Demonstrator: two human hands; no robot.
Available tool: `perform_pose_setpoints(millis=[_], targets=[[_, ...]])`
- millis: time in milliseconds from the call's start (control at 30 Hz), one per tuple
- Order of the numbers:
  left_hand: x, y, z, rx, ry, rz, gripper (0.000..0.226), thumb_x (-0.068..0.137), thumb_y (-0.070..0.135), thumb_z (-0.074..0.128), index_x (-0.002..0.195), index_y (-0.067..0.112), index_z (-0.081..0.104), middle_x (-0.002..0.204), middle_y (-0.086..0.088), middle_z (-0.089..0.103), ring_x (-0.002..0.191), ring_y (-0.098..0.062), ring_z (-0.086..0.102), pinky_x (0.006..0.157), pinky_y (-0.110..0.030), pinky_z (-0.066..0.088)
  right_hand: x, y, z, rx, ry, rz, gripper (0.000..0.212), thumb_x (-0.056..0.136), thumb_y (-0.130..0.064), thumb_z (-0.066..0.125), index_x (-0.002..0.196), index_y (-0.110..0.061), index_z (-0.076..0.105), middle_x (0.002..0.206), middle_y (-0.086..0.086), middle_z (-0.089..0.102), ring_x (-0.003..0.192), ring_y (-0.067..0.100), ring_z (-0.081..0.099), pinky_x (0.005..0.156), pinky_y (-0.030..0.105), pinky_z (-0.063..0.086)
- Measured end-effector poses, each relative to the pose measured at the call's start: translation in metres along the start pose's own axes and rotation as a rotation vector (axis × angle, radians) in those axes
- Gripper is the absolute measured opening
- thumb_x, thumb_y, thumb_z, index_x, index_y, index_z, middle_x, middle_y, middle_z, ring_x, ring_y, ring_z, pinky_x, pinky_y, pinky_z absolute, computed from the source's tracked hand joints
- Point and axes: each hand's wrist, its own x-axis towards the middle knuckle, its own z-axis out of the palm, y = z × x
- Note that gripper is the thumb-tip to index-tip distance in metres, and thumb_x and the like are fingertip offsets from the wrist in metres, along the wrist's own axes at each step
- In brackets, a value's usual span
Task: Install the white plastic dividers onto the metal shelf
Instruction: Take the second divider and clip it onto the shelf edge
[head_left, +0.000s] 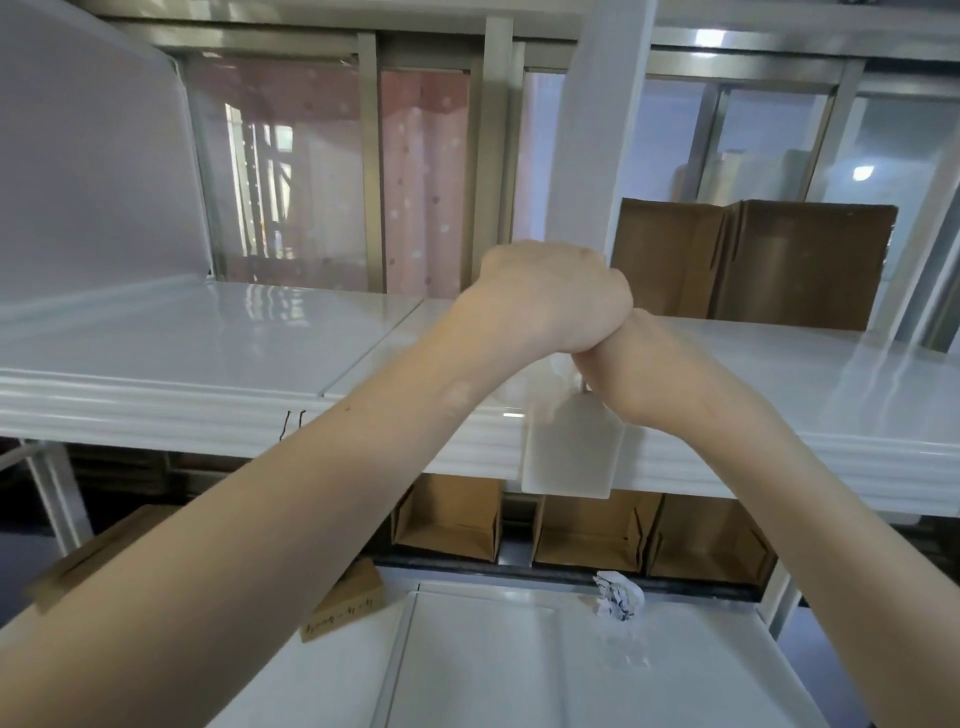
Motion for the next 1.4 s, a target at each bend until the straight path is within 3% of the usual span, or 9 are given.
perform_pose_setpoints(millis=[167,267,433,633,733,833,1033,1233,1400], targets=[[-0.003,-0.001,0.000,0.002,-0.014,0.003,0.035,0.098,0.020,0.021,0.071,0.011,0.040,0.087,-0.008,0.040,0.087,-0.027,0.039,0.075,-0.032,0.029,-0.005,-0.003,-0.001,-0.144,0.035,-0.019,0.036,0.085,0.004,0.037,0.056,-0.012,0.023,0.059,0.002,0.029,0.058,0.023,0.039,0.064,0.036,0.041],[-0.008,-0.001,0.007,0.006,0.011,0.020,0.039,0.100,0.020,0.018,0.098,0.009,0.056,0.107,-0.014,0.054,0.098,-0.030,0.046,0.076,-0.031,0.028,-0.008,-0.003,0.005,-0.175,0.048,-0.012,0.012,0.087,-0.001,0.038,0.082,-0.004,0.048,0.074,0.007,0.044,0.071,0.025,0.044,0.062,0.034,0.037],[-0.008,-0.002,0.012,0.059,-0.017,0.050,0.040,0.100,0.015,0.016,0.111,0.005,0.053,0.123,-0.015,0.055,0.096,-0.031,0.045,0.077,-0.034,0.032,-0.014,-0.005,0.006,-0.136,-0.001,0.023,0.028,0.088,-0.006,0.037,0.113,-0.007,0.048,0.104,0.014,0.057,0.084,0.029,0.050,0.068,0.036,0.043],[-0.002,-0.001,0.013,0.008,0.044,0.046,0.032,0.098,0.009,0.016,0.067,0.013,0.026,0.075,-0.005,0.032,0.082,-0.027,0.035,0.072,-0.036,0.031,-0.013,-0.003,0.003,-0.105,-0.006,0.027,0.027,0.090,-0.006,0.036,0.111,-0.007,0.052,0.095,0.011,0.057,0.087,0.029,0.055,0.078,0.038,0.048],[0.000,-0.005,0.017,-0.072,0.071,0.024,0.039,0.098,0.022,0.020,0.064,0.010,0.033,0.067,-0.003,0.035,0.077,-0.028,0.038,0.068,-0.032,0.030,-0.010,-0.001,0.002,-0.050,-0.039,0.036,0.021,0.088,-0.003,0.035,0.096,-0.006,0.054,0.070,0.002,0.043,0.078,0.025,0.048,0.077,0.040,0.047],[-0.007,-0.013,0.024,-0.118,0.133,0.053,0.049,0.095,0.038,0.028,0.057,0.012,0.045,0.061,-0.005,0.047,0.065,-0.025,0.048,0.053,-0.033,0.032,-0.011,0.003,0.005,0.127,0.006,0.064,0.016,0.090,-0.014,0.034,0.078,-0.010,0.043,0.075,0.007,0.053,0.077,0.025,0.049,0.072,0.039,0.044],[-0.029,-0.041,0.034,-0.307,0.087,0.137,0.047,0.089,0.061,0.032,0.088,0.020,0.055,0.080,0.005,0.062,0.077,-0.012,0.056,0.067,-0.030,0.043,-0.026,0.018,0.010,0.384,0.113,0.040,0.043,0.083,-0.055,0.046,0.085,-0.015,0.063,0.063,-0.006,0.055,0.061,0.012,0.055,0.061,0.031,0.048],[-0.049,-0.062,0.038,-0.378,0.013,0.338,0.027,0.086,0.048,0.052,0.102,0.028,0.058,0.101,0.016,0.059,0.096,0.000,0.053,0.083,-0.016,0.042,-0.044,0.036,0.009,0.458,0.166,-0.087,0.023,0.081,-0.043,0.060,0.095,-0.026,0.067,0.095,-0.011,0.063,0.091,0.003,0.056,0.074,0.014,0.042],[-0.048,-0.060,0.049,-0.296,0.058,0.316,0.031,0.077,0.049,0.065,0.098,0.027,0.062,0.093,0.017,0.058,0.092,-0.003,0.055,0.085,-0.026,0.047,-0.049,0.040,0.016,0.493,0.179,-0.100,0.021,0.079,-0.041,0.064,0.092,-0.026,0.069,0.099,-0.010,0.064,0.096,0.003,0.056,0.088,0.027,0.044]])
